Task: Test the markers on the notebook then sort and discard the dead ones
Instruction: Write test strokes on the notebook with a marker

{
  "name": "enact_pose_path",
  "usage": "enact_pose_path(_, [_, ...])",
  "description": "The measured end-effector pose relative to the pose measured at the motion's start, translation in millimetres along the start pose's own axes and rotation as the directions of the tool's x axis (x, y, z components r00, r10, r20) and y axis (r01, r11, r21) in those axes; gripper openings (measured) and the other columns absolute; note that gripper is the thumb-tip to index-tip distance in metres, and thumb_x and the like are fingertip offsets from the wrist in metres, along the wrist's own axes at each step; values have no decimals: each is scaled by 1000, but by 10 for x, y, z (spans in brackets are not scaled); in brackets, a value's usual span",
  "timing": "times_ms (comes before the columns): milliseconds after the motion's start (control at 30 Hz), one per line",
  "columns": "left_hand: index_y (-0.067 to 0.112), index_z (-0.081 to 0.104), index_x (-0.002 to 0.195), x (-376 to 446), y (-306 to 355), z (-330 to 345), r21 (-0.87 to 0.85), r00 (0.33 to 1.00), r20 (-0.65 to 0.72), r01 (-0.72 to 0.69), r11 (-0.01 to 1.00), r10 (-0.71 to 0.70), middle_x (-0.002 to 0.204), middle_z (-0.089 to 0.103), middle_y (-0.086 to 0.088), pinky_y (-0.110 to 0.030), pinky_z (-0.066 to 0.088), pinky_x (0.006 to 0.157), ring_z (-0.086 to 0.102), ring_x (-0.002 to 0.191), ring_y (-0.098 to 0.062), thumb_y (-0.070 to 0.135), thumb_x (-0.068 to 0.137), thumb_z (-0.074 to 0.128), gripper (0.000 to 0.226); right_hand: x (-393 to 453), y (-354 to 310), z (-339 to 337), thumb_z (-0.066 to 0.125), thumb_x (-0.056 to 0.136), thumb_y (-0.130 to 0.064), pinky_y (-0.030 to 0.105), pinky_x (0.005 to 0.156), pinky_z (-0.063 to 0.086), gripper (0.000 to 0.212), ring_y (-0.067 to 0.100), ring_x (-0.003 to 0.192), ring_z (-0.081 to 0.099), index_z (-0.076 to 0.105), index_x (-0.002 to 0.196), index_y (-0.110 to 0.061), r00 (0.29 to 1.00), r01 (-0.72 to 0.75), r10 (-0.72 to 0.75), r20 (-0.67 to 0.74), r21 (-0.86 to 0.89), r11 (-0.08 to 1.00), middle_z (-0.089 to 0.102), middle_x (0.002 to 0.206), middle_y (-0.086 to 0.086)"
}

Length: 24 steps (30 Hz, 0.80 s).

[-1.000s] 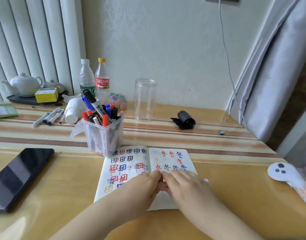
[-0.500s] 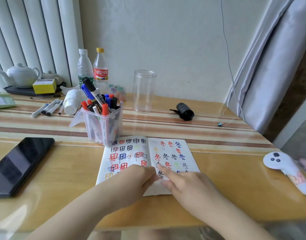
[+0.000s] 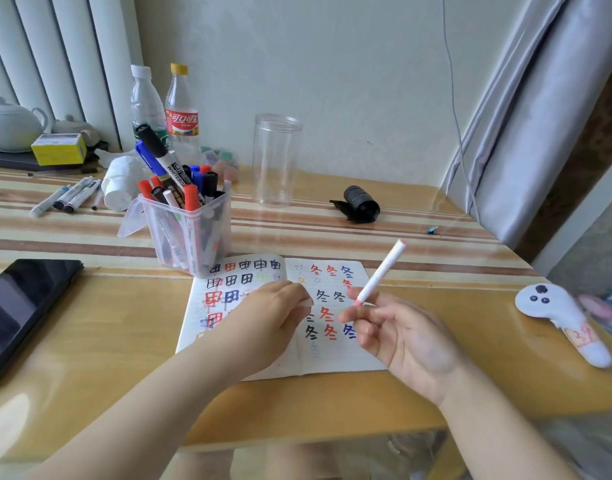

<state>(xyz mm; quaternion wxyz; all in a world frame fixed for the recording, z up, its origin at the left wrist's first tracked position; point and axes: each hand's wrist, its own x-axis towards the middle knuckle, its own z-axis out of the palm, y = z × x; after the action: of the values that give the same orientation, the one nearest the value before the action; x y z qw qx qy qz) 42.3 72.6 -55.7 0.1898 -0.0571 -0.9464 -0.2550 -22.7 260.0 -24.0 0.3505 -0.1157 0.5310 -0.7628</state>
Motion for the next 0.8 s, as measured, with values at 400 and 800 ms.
enact_pose_path(400, [13, 53, 92, -102, -157, 243, -128, 997, -68, -30, 991, 21, 88, 59, 23, -28, 38, 85, 55, 86, -7, 35, 92, 23, 37, 153, 391, -91, 43, 84, -35, 18, 53, 33, 28, 11, 51, 40, 48, 66, -15, 925, 246, -378, -24, -722, 646, 48, 50, -3])
enact_pose_path(800, [16, 48, 88, -106, -184, 293, -113, 999, -54, -2, 994, -4, 86, 67, 7, -33, 39, 84, 58, 82, -19, 39, 92, 24, 33, 150, 430, -97, 60, 87, -3, 25, 44, 19, 40, -3, 39, 47, 33, 59, -10, 911, 201, -410, -48, -816, 542, 28, 48, 3])
